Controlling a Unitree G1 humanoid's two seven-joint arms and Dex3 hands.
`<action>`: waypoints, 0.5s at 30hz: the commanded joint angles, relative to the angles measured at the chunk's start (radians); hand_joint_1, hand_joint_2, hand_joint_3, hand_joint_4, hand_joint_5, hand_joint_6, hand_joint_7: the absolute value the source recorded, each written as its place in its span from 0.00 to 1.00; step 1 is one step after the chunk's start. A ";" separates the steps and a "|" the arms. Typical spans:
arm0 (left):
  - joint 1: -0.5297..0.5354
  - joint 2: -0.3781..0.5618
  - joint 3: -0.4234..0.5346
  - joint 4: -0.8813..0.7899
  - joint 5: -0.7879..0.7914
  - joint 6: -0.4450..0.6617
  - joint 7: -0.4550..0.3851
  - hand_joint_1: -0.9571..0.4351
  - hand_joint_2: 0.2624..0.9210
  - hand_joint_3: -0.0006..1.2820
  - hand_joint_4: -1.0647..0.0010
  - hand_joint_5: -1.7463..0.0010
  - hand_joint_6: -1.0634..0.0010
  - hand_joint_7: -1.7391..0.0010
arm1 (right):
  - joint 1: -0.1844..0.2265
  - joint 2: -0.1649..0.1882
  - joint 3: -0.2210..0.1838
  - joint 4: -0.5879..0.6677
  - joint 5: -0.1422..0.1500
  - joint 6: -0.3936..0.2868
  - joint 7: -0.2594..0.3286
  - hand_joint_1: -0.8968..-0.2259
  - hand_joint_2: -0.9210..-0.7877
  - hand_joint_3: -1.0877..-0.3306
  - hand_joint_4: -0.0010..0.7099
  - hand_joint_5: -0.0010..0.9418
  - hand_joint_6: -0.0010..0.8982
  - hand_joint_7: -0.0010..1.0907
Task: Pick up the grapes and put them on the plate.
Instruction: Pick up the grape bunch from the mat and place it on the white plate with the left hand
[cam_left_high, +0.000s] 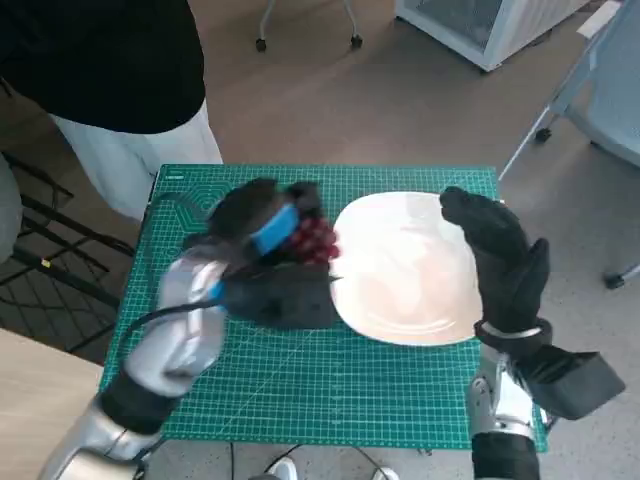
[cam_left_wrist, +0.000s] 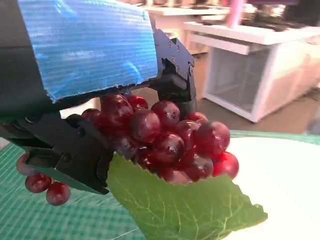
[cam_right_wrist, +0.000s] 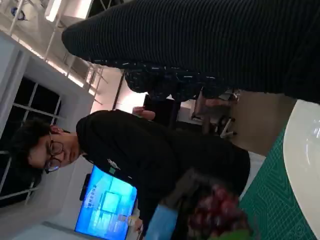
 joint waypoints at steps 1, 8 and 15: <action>-0.101 -0.041 -0.035 0.060 0.012 -0.037 -0.019 0.69 1.00 0.11 0.42 0.22 0.49 0.36 | 0.033 -0.011 -0.012 -0.011 0.015 0.003 0.010 0.38 0.00 0.46 0.65 0.00 0.05 0.40; -0.207 -0.104 -0.075 0.181 0.013 -0.112 0.012 0.69 1.00 0.11 0.43 0.20 0.47 0.37 | 0.045 -0.018 -0.033 -0.021 0.028 -0.003 0.013 0.36 0.00 0.48 0.66 0.00 0.10 0.33; -0.288 -0.169 -0.090 0.307 0.003 -0.164 0.050 0.69 1.00 0.11 0.40 0.24 0.50 0.33 | 0.056 -0.021 -0.047 -0.031 0.029 -0.008 0.000 0.35 0.00 0.49 0.66 0.00 0.12 0.30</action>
